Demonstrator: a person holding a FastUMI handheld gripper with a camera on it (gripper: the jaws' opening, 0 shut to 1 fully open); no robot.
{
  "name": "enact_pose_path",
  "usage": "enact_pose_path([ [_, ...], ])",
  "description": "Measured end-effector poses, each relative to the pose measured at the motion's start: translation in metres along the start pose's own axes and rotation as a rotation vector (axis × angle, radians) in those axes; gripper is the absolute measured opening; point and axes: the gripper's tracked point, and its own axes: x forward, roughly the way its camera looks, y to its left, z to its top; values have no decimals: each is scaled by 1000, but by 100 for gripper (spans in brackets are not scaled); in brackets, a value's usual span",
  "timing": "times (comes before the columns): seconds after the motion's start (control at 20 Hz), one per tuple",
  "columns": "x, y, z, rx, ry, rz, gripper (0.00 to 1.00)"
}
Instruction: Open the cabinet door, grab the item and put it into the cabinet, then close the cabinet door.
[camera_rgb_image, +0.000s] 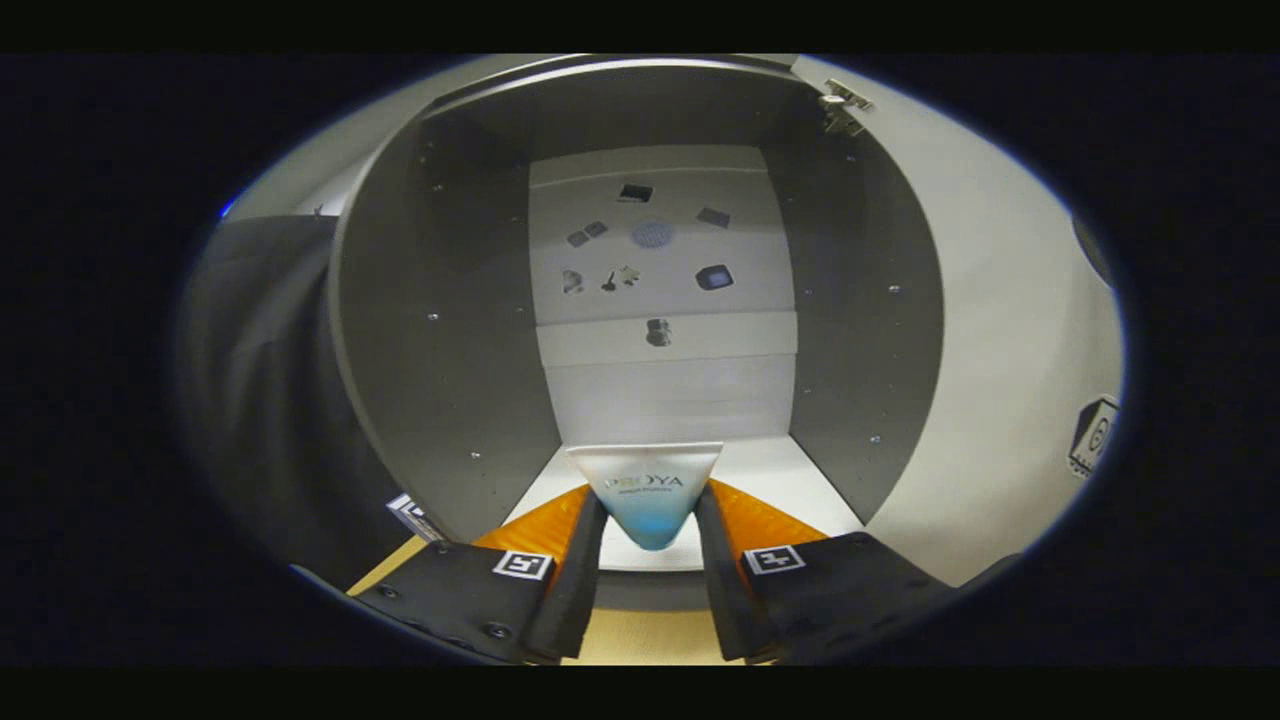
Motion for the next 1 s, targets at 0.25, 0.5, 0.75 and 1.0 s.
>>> enact_pose_path([
  [0.25, 65, 2, -33, -30, 163, -20, 56],
  [0.5, 84, 12, -45, -33, 205, -10, 56],
  [0.75, 91, 15, -45, -38, 199, -12, 60],
  [1.0, 85, 20, -43, -37, 191, 5, 88],
])
